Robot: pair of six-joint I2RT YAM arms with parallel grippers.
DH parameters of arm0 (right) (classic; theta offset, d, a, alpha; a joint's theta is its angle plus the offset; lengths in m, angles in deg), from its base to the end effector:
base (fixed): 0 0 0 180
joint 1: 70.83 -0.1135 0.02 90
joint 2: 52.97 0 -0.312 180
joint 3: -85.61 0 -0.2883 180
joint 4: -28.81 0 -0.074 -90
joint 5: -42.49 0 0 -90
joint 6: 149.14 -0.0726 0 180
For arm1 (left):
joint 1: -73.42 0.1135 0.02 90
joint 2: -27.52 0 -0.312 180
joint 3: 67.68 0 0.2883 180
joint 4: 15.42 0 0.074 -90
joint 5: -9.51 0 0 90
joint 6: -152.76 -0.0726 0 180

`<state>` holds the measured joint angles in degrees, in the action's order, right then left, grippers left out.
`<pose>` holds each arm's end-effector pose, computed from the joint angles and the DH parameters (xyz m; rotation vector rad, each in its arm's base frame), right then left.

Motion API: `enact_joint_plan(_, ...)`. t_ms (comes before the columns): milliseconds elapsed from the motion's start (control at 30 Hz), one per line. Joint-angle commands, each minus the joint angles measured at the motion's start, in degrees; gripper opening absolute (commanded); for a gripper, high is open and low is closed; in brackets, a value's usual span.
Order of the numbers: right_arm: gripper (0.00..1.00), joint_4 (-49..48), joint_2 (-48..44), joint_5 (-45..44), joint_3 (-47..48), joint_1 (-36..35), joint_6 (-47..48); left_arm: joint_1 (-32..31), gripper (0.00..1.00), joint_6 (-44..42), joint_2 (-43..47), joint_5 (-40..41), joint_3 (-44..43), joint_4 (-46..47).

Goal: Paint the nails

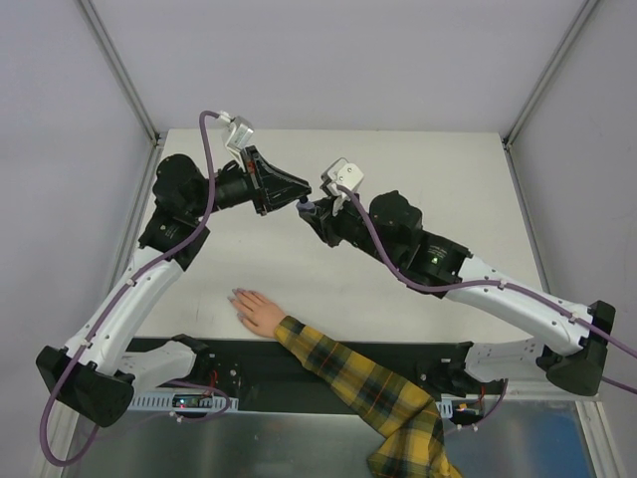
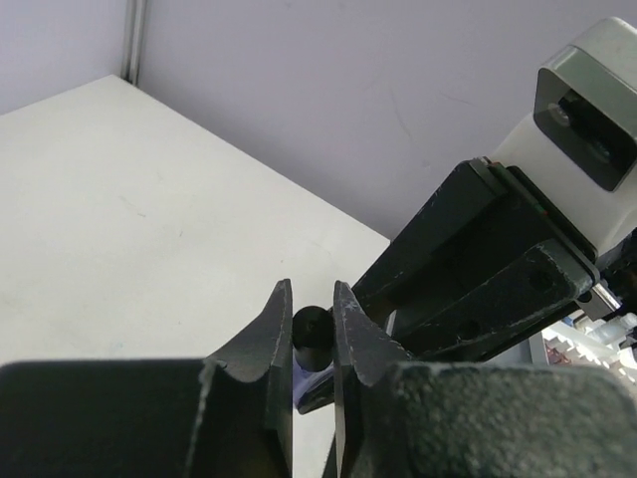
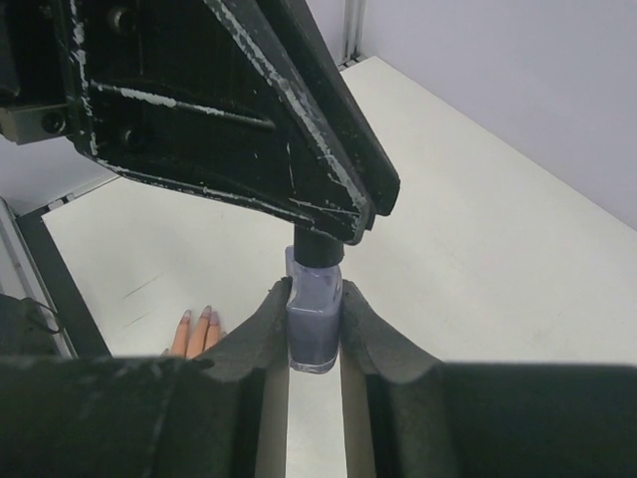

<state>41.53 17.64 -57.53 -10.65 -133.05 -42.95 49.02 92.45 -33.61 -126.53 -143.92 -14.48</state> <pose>0.1709 0.2973 0.4743 -0.8901 1.3117 0.4944 0.2218 -0.1580 0.4963 0.6788 1.3442 -1.2883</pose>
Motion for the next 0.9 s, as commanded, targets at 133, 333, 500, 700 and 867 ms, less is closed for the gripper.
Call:
enact_joint_plan(133, 0.0, -4.56, -2.41, 52.08, 3.33, 14.78, -7.07, -1.0, 0.0, 13.52, -3.74, -19.16, 0.59, 24.3)
enact_joint_plan(333, 0.0, -20.05, 1.11, 78.49, 2.37, 19.68, -20.84, -2.4, 0.0, 12.94, -2.42, -22.34, 1.3, 27.39)
enact_joint_plan(500, 0.01, -19.78, -0.38, 74.81, 0.53, 20.99, -20.4, -2.67, 0.0, 10.57, -1.63, -21.12, 1.3, 25.47)
enact_joint_plan(700, 0.0, -5.47, -2.14, 57.77, 1.75, 21.17, -12.41, -2.58, 0.5, -0.49, 0.21, -12.34, -1.87, 7.81)
enact_joint_plan(867, 0.0, -0.98, -2.67, 42.07, 0.61, 19.86, -8.81, -2.49, 0.74, -5.43, 2.41, 0.39, -2.22, -0.11)
